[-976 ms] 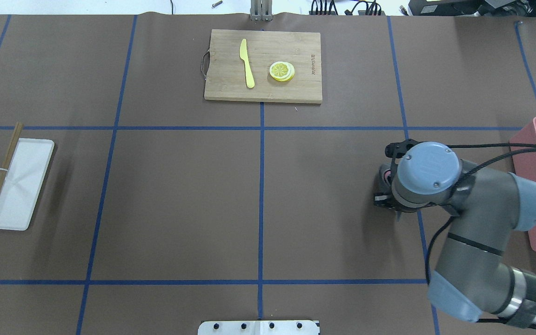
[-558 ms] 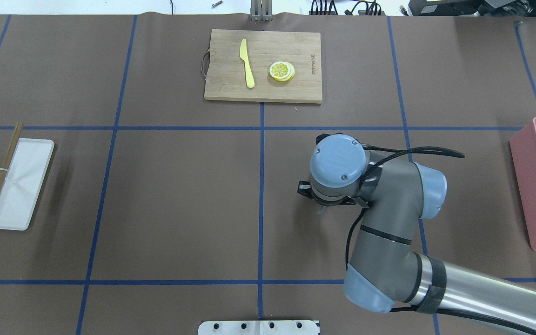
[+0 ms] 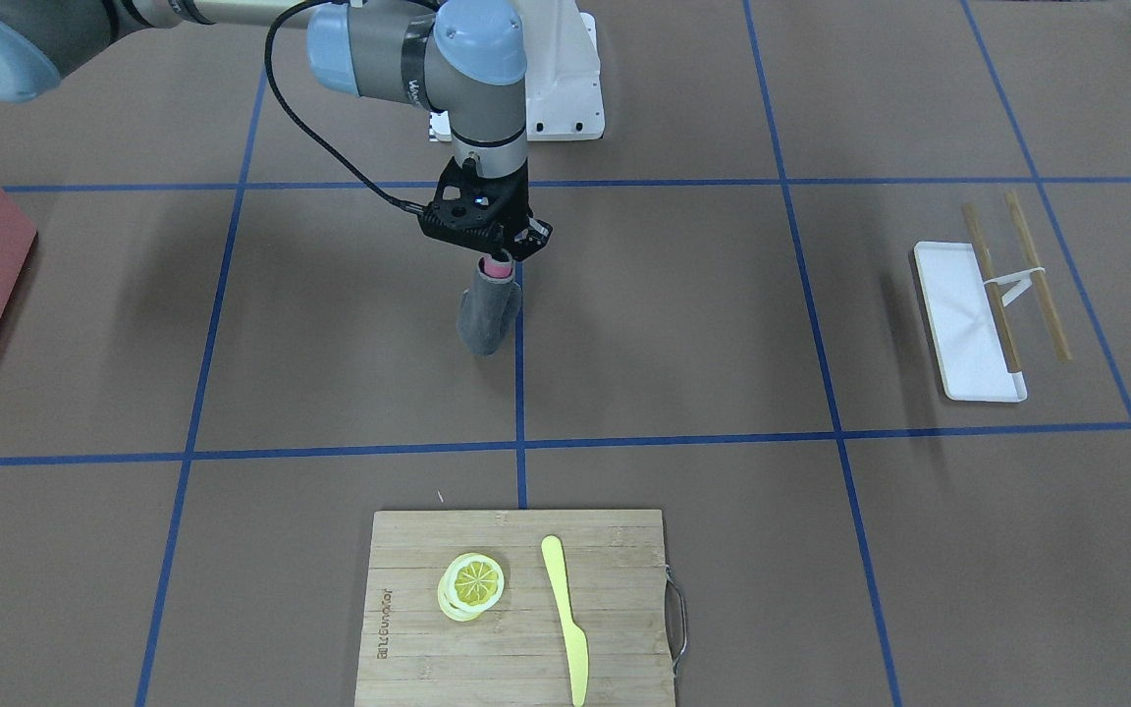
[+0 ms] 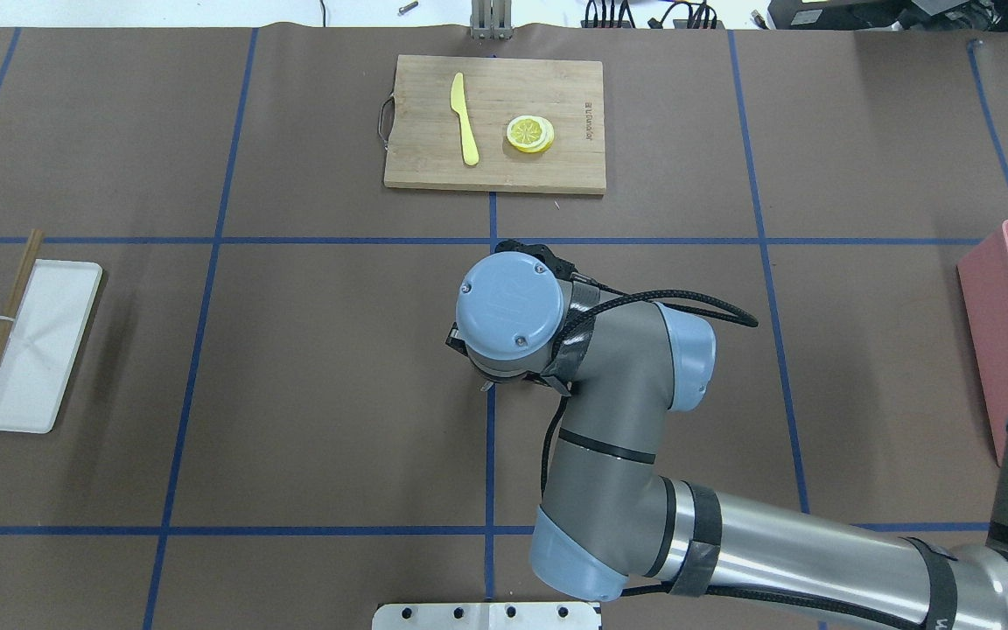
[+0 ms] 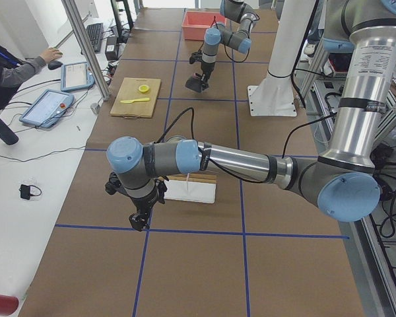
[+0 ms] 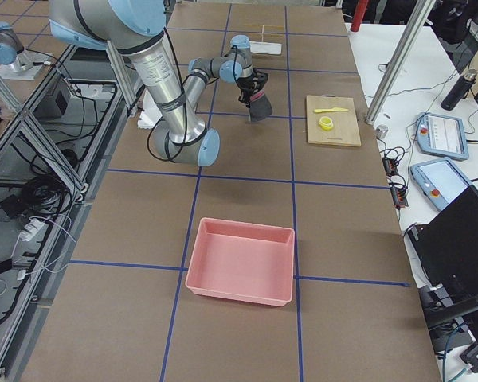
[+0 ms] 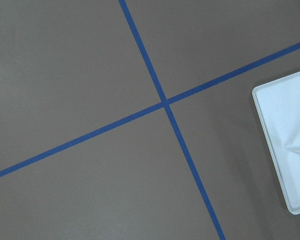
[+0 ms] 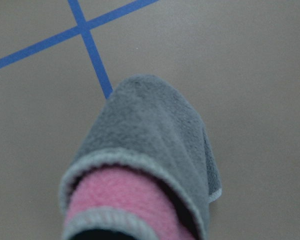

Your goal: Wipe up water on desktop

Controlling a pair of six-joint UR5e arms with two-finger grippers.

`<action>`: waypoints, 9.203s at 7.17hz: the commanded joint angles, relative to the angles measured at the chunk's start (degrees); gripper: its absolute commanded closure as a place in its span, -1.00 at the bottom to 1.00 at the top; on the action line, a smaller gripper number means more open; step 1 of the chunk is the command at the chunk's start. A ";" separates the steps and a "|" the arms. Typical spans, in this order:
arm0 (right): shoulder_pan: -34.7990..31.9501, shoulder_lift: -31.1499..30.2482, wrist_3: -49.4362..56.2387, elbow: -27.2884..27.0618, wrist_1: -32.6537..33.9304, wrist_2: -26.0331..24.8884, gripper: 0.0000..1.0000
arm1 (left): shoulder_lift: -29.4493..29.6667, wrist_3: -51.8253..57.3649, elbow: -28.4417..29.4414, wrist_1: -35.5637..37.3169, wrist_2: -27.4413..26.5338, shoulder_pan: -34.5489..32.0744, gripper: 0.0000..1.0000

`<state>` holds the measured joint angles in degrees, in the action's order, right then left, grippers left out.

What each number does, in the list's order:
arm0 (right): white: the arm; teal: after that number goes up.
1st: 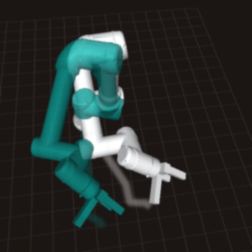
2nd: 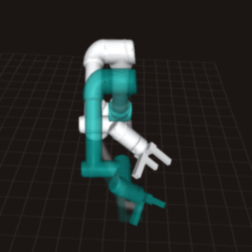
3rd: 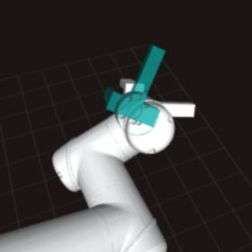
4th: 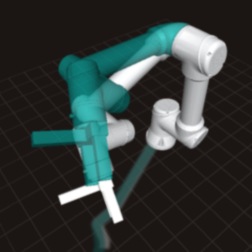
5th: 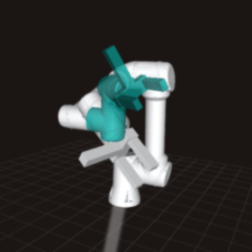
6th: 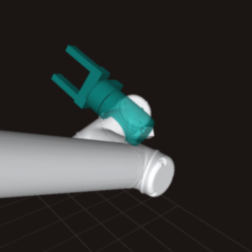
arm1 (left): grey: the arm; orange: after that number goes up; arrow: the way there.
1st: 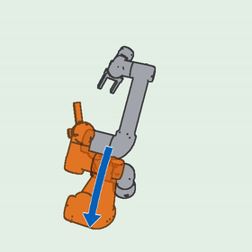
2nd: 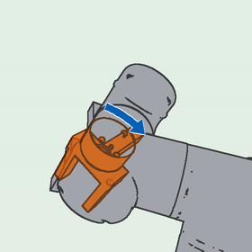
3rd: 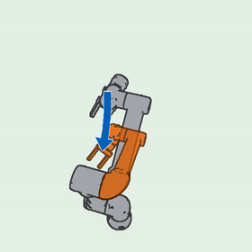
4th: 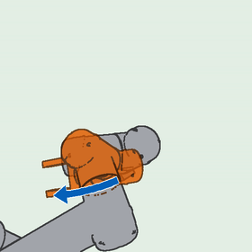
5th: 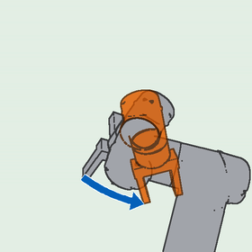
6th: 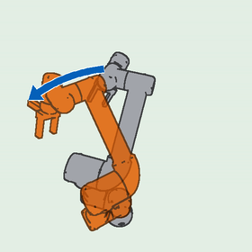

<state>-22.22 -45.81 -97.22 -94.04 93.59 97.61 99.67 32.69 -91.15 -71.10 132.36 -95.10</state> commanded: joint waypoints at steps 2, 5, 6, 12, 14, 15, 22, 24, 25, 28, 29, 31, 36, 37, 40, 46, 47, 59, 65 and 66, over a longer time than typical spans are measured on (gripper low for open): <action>0.34 -3.93 4.46 -0.43 6.82 0.13 1.00 | 0.00 0.00 0.01 0.00 0.00 0.00 -0.97; -3.42 -15.85 17.90 -10.09 13.02 0.57 1.00 | -0.09 0.00 -0.35 0.00 0.00 -0.09 -0.97; -5.27 -20.50 22.64 -12.20 13.02 0.83 1.00 | -0.17 0.00 -0.43 0.09 0.00 -0.09 -0.97; -4.96 -24.48 22.93 -17.96 12.76 0.74 1.00 | -0.35 0.09 -0.52 0.09 0.00 -0.09 -0.97; -2.31 -10.68 10.72 -11.45 11.88 0.92 1.00 | -0.44 0.09 -0.43 0.00 0.00 -0.09 -0.97; -1.61 -5.22 5.52 -7.51 7.79 0.83 1.00 | -0.44 0.09 -0.35 0.09 0.00 -0.09 -0.97; -0.72 -13.23 12.38 -9.56 15.52 1.10 1.00 | -0.44 0.09 -0.17 0.00 0.00 0.00 -0.97; -1.51 -20.94 18.54 -15.96 17.77 1.10 1.00 | -0.44 0.09 -0.17 0.00 0.00 -0.09 -0.97; -2.21 -25.16 20.82 -18.26 17.77 0.92 1.00 | -0.44 0.18 -0.17 0.00 0.00 -0.09 -0.97; -7.20 -30.04 26.80 -26.77 17.85 1.27 1.00 | -1.48 0.18 -0.43 0.00 0.00 -0.09 -0.97; -9.92 -29.78 28.21 -29.25 18.03 2.66 1.00 | -1.49 0.26 -0.61 0.00 0.00 -0.09 -0.97; -20.18 -30.47 37.47 -32.25 18.55 9.42 1.00 | -1.49 0.26 -0.61 0.00 0.00 -0.09 -0.97; -47.44 -52.93 77.38 -38.32 18.73 22.71 1.00 | -2.20 0.35 -1.22 0.00 0.88 -0.09 -0.97; -49.91 -58.81 82.32 -37.98 15.43 22.72 1.00 | -2.20 0.27 -1.23 0.00 0.88 -0.09 -0.97; -53.98 -70.63 82.99 -25.11 -13.18 28.06 1.00 | -2.02 0.09 -1.23 0.00 0.88 -0.09 -0.97; -63.97 -70.21 81.75 -24.17 -20.64 30.80 -1.00 | -2.11 0.18 -1.58 0.00 0.88 -0.09 -0.97; -64.00 -70.73 81.93 -22.96 -20.47 30.63 -1.00 | -2.11 0.18 -1.58 0.00 0.88 -0.09 -0.97; -68.57 -50.34 96.52 -17.94 11.35 31.86 -1.00 | -6.24 0.09 -1.31 -0.17 0.88 -0.18 -0.97; -68.57 -52.63 96.52 -18.90 11.26 32.12 -1.00 | -8.52 -20.43 2.03 -13.36 0.88 0.09 -0.97; -68.57 -53.15 96.52 -19.25 11.26 32.03 -1.00 | -8.52 -25.00 2.11 -12.92 2.10 0.09 -0.97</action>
<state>-90.79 -98.49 -0.70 -112.98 104.85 129.68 91.17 13.71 -89.00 -84.32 133.53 -95.06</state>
